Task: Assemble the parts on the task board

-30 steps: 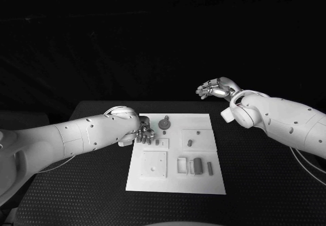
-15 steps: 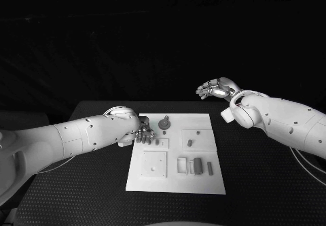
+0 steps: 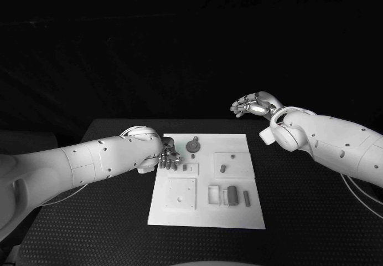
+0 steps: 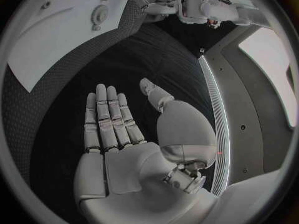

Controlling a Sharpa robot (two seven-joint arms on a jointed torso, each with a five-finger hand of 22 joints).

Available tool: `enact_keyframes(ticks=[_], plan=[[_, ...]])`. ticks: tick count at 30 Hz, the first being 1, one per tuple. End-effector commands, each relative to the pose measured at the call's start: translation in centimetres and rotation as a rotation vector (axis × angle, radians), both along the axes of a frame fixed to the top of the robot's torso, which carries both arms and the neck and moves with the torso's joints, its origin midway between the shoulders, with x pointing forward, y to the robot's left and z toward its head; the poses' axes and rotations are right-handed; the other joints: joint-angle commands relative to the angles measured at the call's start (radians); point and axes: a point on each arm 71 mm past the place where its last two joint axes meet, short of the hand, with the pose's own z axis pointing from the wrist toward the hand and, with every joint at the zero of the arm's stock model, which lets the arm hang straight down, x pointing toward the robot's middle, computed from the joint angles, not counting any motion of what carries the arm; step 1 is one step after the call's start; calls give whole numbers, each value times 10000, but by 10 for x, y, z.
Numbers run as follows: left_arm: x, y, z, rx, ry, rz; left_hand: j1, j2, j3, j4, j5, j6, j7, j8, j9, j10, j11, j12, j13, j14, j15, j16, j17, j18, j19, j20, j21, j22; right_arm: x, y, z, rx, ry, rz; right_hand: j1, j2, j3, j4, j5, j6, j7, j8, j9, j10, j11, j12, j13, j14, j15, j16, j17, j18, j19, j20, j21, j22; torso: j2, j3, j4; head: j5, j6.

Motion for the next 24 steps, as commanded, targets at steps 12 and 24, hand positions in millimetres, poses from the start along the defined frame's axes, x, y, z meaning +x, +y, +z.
enact_keyframes(ticks=[12,24], plan=[[-1,0,3,-382,75,183,3,-93,-39,28,-38,-23,-10,-55,3,-24,-22,-8,-9,-9,-16,62,-14,-134,-10,30,-18,5,-1,1,0,27,17,145,43,-36,14,60,23,-77,165,38,-18,51,-1,-57,-17,-45,28,-50,21,-106,4,-5,-67,20,-1,0,-1,22,11],[1,5,4,-420,-11,346,14,-102,-39,36,-41,-23,-10,-58,5,-24,-23,-8,-11,-6,-17,66,-18,-134,-7,29,-19,4,-1,1,0,26,24,145,47,-36,14,59,23,-77,164,40,-21,52,-1,-57,-19,-44,28,-54,26,-106,7,-5,-75,27,2,2,-2,24,12]])
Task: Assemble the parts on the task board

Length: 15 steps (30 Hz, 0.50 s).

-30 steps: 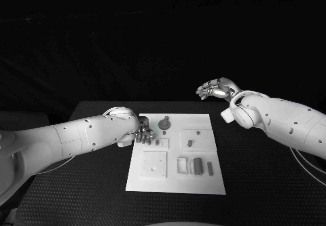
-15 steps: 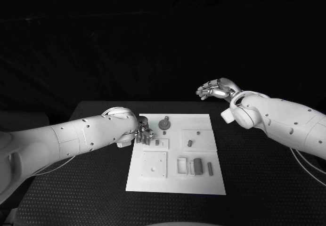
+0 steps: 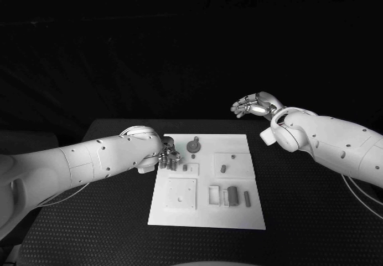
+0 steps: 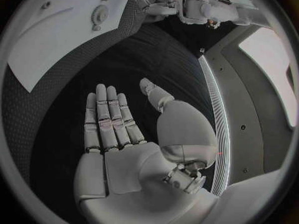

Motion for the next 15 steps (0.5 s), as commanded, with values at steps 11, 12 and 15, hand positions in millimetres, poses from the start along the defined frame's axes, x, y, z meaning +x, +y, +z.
enact_keyframes(ticks=[11,12,15], plan=[[7,25,20,-528,-443,1118,-240,-981,-284,579,-1976,-870,370,-596,-196,-340,90,-60,-53,-222,74,34,-138,-128,-187,111,-38,-88,-1,-3,0,3,10,61,52,-40,13,54,22,-77,163,43,-15,52,-1,-56,-13,-43,29,-57,16,-106,8,-5,-41,15,-3,5,9,-15,26],[8,28,21,-482,-458,1175,-305,-1088,-331,636,-1983,-922,391,-622,-203,-355,104,-57,-48,-233,80,38,-138,-124,-191,116,-36,-91,-1,-4,0,1,11,51,52,-40,13,54,22,-77,163,43,-16,52,-1,-57,-13,-43,29,-58,17,-106,9,-5,-42,16,-2,0,12,-16,22],[9,33,23,-126,-511,1153,-574,-1043,-901,553,-1972,-1001,410,-637,-179,-415,118,-21,-7,-281,91,70,-124,-96,-259,130,-35,-87,-1,-4,0,0,8,46,53,-42,12,53,22,-77,163,44,-16,53,-1,-56,-14,-42,29,-58,17,-105,9,-5,-43,17,-4,0,11,-5,15]])
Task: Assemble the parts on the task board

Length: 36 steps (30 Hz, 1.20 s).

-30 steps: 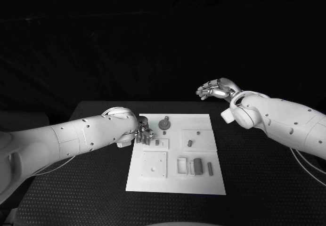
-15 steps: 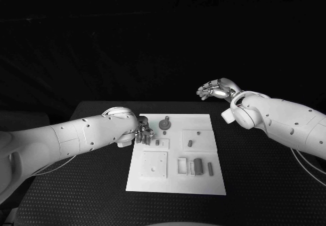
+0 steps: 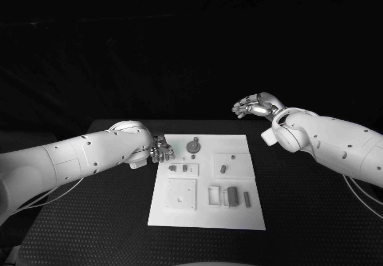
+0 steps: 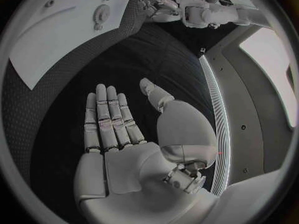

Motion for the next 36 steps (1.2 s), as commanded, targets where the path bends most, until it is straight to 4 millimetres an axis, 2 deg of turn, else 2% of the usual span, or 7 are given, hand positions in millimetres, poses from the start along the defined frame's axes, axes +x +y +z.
enact_keyframes(ticks=[1,7,15,21,32,36], plan=[[1,2,2,405,-108,134,-221,39,-541,-153,-15,-98,1,-49,20,-107,13,64,50,-110,1,78,6,-87,-122,2,-32,-16,-1,1,0,27,2,124,53,-42,12,53,22,-77,163,44,-17,52,-1,-56,-15,-43,29,-59,15,-105,9,-5,-43,10,-5,-6,4,17,-9],[2,-2,0,1102,-10,-214,-513,-179,-855,-75,-25,-176,23,-79,26,-187,31,65,68,-174,16,70,-3,-70,-165,19,-49,-61,0,2,0,30,3,138,53,-46,11,52,22,-77,163,45,-18,52,-1,-56,-16,-42,30,-60,17,-105,10,-4,-46,12,3,-9,-3,28,-5],[2,-5,-7,1866,251,-588,-1036,-266,-1528,-187,-25,-338,70,-139,42,-374,77,51,102,-349,62,39,-13,-42,-344,64,-69,-189,0,3,0,35,10,161,51,-49,9,53,22,-78,164,45,-20,52,-1,-57,-17,-42,31,-63,18,-105,11,-4,-51,16,-2,-10,-4,44,-12],[1,-5,-13,2178,290,-696,-1419,-188,-2031,-492,-21,-511,124,-214,44,-565,129,40,135,-538,115,25,-9,-3,-526,119,-57,-358,0,4,0,37,11,172,50,-49,8,55,22,-79,165,45,-21,52,0,-57,-18,-44,32,-65,20,-106,12,-3,-54,18,2,-6,-7,44,-13],[-1,-9,-20,2018,435,-899,-1487,-180,-2119,-662,-20,-647,163,-298,13,-611,154,61,156,-577,123,42,-5,23,-539,133,-45,-441,0,4,-1,37,13,167,45,-48,6,61,22,-82,169,45,-25,52,0,-57,-20,-44,33,-70,23,-106,13,-2,-61,23,7,-5,-9,12,-43],[-1,-8,-23,1969,458,-833,-1293,94,-2049,-847,-16,-968,273,-515,-114,-620,235,88,174,-582,131,64,-2,24,-523,148,-30,-475,0,4,-1,38,15,169,44,-48,6,62,22,-83,171,45,-26,52,0,-57,-21,-44,33,-72,24,-106,14,-2,-64,25,2,-7,-9,2,-49]])
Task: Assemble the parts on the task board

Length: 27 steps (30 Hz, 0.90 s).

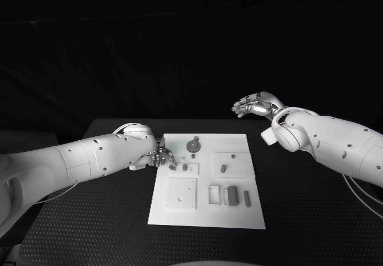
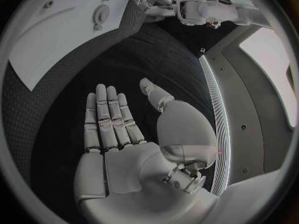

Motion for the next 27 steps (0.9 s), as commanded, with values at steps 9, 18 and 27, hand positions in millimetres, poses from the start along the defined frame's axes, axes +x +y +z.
enact_keyframes(ticks=[9,18,27], plan=[[0,4,-8,-4,211,-28,314,398,11,-151,-13,-24,29,-68,-112,-16,44,89,29,-41,9,44,-6,14,-23,18,-22,-28,-1,1,0,26,7,129,43,-47,6,66,22,-84,174,46,-11,53,0,-57,-15,-43,33,-36,12,-106,15,-2,-69,22,-4,0,5,-19,-32],[-1,1,-12,-403,310,102,478,589,-61,-149,-12,17,19,-68,-157,-4,34,122,40,-23,3,68,-9,8,-2,14,-14,-33,-1,1,-1,29,12,137,41,-44,6,69,23,-84,176,47,-13,54,0,-56,-16,-43,33,-38,14,-106,16,-2,-73,25,0,0,3,-24,-45],[-2,-1,-14,-681,374,177,590,741,-134,-148,0,76,-1,-55,-193,34,14,162,50,20,-16,98,-13,11,42,-3,-3,-32,-1,1,-1,29,22,146,42,-43,6,71,23,-85,177,48,-15,54,-1,-56,-17,-42,33,-41,17,-105,18,-3,-79,30,-4,4,5,-18,-51]])
